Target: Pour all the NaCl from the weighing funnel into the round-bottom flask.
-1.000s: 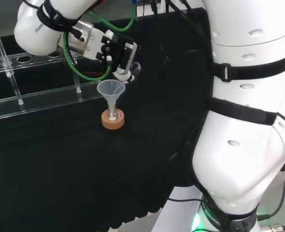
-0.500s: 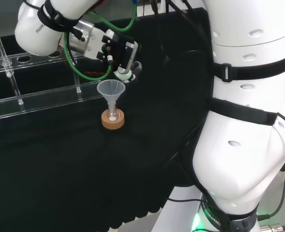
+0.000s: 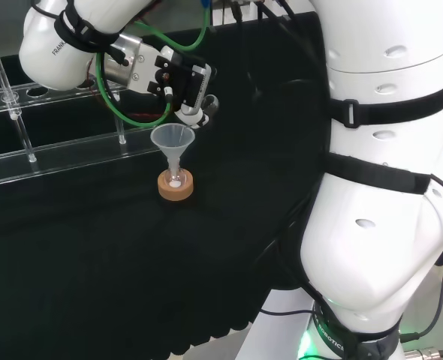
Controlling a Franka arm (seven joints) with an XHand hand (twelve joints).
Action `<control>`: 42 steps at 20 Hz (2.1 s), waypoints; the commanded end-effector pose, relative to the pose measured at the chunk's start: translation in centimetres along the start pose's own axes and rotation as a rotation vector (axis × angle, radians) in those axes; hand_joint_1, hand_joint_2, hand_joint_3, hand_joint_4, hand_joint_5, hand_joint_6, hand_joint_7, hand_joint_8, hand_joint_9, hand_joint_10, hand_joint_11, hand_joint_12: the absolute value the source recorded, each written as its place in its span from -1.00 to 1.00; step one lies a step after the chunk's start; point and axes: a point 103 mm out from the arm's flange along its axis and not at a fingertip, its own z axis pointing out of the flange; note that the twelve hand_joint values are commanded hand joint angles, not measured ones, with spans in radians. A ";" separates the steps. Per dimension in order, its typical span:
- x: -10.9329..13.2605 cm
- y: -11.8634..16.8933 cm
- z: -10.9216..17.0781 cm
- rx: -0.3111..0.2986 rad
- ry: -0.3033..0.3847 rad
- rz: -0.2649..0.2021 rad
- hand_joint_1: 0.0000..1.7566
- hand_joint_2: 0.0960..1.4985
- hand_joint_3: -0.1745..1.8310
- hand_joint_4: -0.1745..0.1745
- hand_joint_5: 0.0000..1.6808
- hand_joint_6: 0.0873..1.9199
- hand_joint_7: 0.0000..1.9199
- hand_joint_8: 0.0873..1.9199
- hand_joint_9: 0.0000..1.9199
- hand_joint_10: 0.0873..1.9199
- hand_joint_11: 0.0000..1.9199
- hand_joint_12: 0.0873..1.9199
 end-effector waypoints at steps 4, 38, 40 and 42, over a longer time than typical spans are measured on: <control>0.4 -0.3 -1.1 -0.015 -0.037 0.006 0.23 -0.13 -0.15 1.00 0.35 -0.08 -0.34 -0.41 0.07 -0.83 -0.09 0.01; 0.7 -1.0 -2.1 -0.015 -0.143 0.028 0.23 -0.13 -0.15 1.00 0.35 -0.08 -0.34 -0.40 0.07 -0.83 -0.09 0.00; 0.7 -1.1 -2.1 -0.018 -0.137 0.028 0.23 -0.13 -0.15 1.00 0.35 -0.08 -0.34 -0.40 0.07 -0.83 -0.09 0.00; 0.5 -1.1 -2.1 -0.022 -0.122 0.027 0.23 -0.13 -0.15 1.00 0.35 -0.08 -0.34 -0.40 0.07 -0.83 -0.09 0.00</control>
